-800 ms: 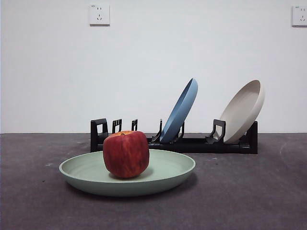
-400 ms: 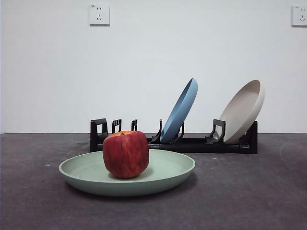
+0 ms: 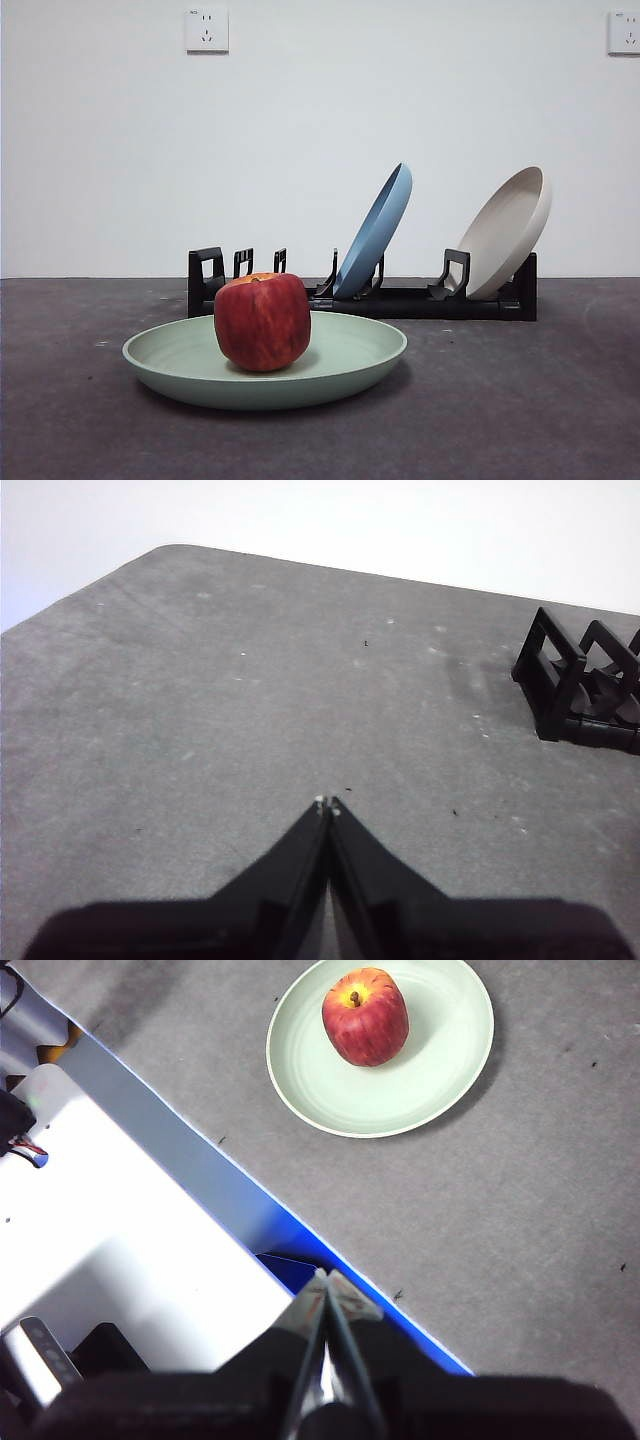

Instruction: Take the green plate from the plate rack,put the plate on the table,take the apple from the table,put the apple in the plate

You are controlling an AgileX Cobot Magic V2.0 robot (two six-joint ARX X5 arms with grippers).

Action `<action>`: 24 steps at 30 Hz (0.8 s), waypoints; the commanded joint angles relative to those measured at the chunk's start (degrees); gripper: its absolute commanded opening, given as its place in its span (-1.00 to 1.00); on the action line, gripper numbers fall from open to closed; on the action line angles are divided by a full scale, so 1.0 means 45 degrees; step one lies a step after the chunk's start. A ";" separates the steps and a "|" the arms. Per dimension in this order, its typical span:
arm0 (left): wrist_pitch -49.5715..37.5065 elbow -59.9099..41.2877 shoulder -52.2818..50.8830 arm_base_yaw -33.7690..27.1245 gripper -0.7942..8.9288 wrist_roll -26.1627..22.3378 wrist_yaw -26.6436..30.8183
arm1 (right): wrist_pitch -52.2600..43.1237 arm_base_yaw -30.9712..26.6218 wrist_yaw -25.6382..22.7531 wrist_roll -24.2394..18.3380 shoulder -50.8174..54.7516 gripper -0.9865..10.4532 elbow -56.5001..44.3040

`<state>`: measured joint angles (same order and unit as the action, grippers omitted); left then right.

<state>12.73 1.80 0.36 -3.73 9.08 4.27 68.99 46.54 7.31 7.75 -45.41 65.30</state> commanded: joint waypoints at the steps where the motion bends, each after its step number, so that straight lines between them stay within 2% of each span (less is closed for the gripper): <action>1: -0.0049 -0.0160 -0.0034 -0.0005 -0.84 0.0073 -0.0015 | -0.0078 -0.0126 -0.0058 -0.0015 0.0029 -0.83 -0.0039; 3: -0.0044 -0.0160 -0.0034 -0.0005 -0.84 0.0073 -0.0015 | -0.0121 -0.0661 -0.0262 -0.0937 0.0180 -0.83 -0.0049; 5: -0.0044 -0.0160 -0.0034 -0.0005 -0.84 0.0073 -0.0015 | -0.0763 -0.1554 -0.0296 -0.1409 0.0413 -0.83 -0.0204; 7: -0.0044 -0.0160 -0.0034 -0.0005 -0.84 0.0073 -0.0015 | -0.2108 -0.2778 0.0049 -0.1486 0.0845 -0.83 -0.0622; 10: -0.0044 -0.0160 -0.0034 -0.0005 -0.84 0.0073 -0.0024 | -0.4590 -0.4877 0.1991 -0.1462 0.1744 -0.83 -0.1880; 12: -0.0049 -0.0160 -0.0034 -0.0005 -0.84 0.0073 -0.0019 | -0.6067 -0.6275 0.2832 -0.1729 0.2438 -0.83 -0.2992; 16: -0.0044 -0.0160 -0.0034 -0.0005 -0.84 0.0073 -0.0015 | -0.8150 -0.8213 0.3026 -0.2351 0.3832 -0.83 -0.5187; 19: -0.0044 -0.0160 -0.0034 -0.0005 -0.84 0.0073 -0.0015 | -0.9549 -0.9194 0.2997 -0.2414 0.4857 -0.83 -0.6800; 24: -0.0044 -0.0160 -0.0034 -0.0005 -0.84 0.0073 -0.0015 | -1.2526 -1.0098 0.2968 -0.2404 0.6717 -0.83 -0.9661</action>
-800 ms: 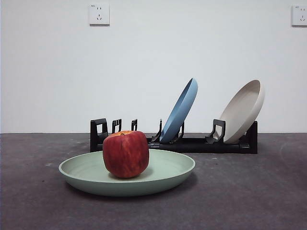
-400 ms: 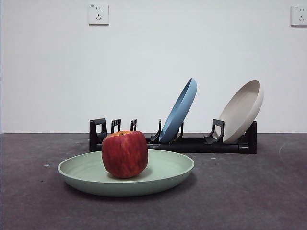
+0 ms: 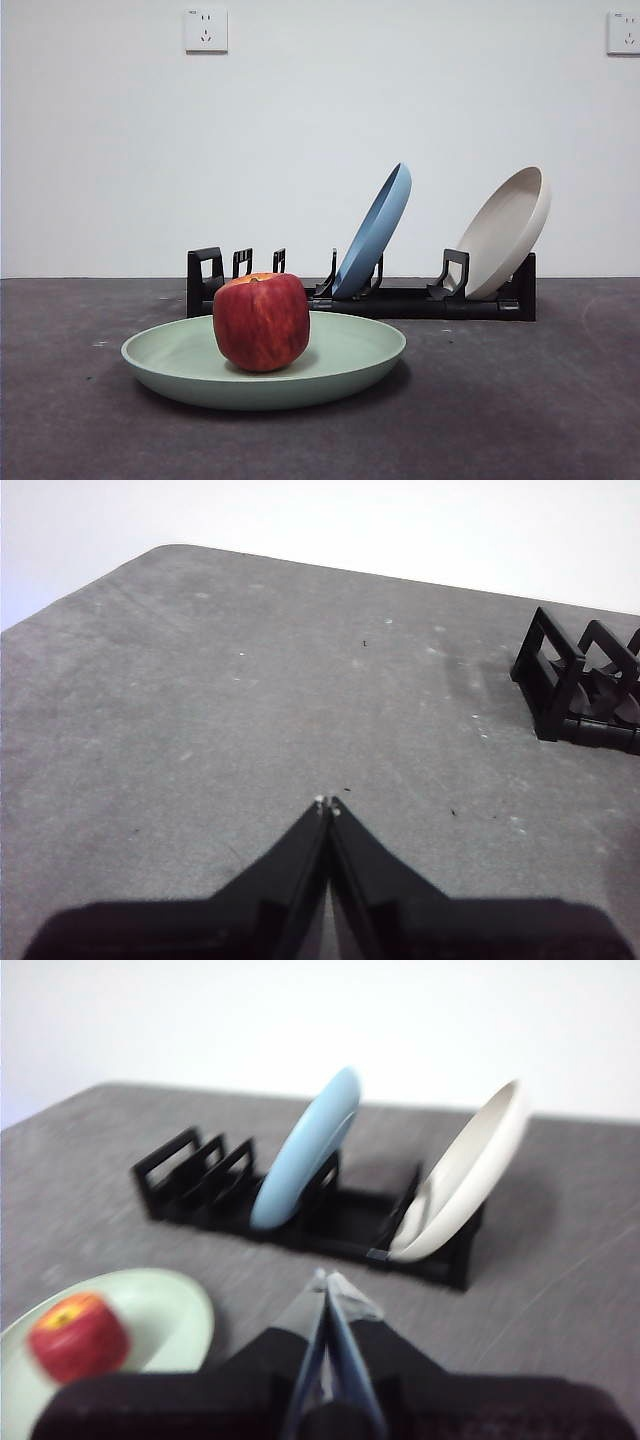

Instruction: Take the green plate from the plate rack,put the plate on the table,take the apple from the table,put the apple in the plate

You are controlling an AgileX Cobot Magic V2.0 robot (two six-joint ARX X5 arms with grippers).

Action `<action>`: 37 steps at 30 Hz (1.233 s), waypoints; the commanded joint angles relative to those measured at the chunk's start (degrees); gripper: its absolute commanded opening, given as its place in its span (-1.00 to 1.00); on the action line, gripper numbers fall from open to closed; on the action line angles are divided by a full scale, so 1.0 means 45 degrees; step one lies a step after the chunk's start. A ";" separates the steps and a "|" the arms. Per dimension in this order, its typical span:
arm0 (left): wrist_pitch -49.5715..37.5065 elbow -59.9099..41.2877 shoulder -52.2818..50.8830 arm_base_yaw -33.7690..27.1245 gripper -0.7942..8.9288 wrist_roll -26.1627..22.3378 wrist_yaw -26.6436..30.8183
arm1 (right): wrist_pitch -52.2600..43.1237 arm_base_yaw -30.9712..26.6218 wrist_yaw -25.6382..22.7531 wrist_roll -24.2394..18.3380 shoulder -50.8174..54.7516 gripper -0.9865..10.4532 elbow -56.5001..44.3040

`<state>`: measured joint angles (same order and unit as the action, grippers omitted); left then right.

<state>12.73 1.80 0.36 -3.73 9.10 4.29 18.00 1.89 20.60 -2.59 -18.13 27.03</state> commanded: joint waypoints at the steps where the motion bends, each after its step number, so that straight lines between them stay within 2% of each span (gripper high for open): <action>1: -0.0044 -0.0160 -0.0034 -0.0005 -0.84 0.0068 -0.0019 | -0.1671 -0.0243 0.0015 -0.0073 0.0967 -0.83 -0.1705; 7: -0.0044 -0.0160 -0.0034 -0.0005 -0.84 0.0068 -0.0019 | -0.2569 -0.0447 -0.0044 0.0039 0.2487 -0.83 -0.4342; 13: -0.0044 -0.0160 -0.0034 -0.0005 -0.84 0.0063 -0.0019 | -0.2560 -0.0471 -0.0015 0.0510 0.3356 -0.83 -0.5610; 19: -0.0044 -0.0160 -0.0034 -0.0005 -0.84 0.0068 -0.0019 | -0.1909 -0.0500 -0.0044 0.0656 0.3803 -0.83 -0.5931; 37: -0.0044 -0.0160 -0.0034 -0.0005 -0.84 0.0063 -0.0019 | -0.1948 -0.0491 -0.0321 0.0826 0.4012 -0.83 -0.5926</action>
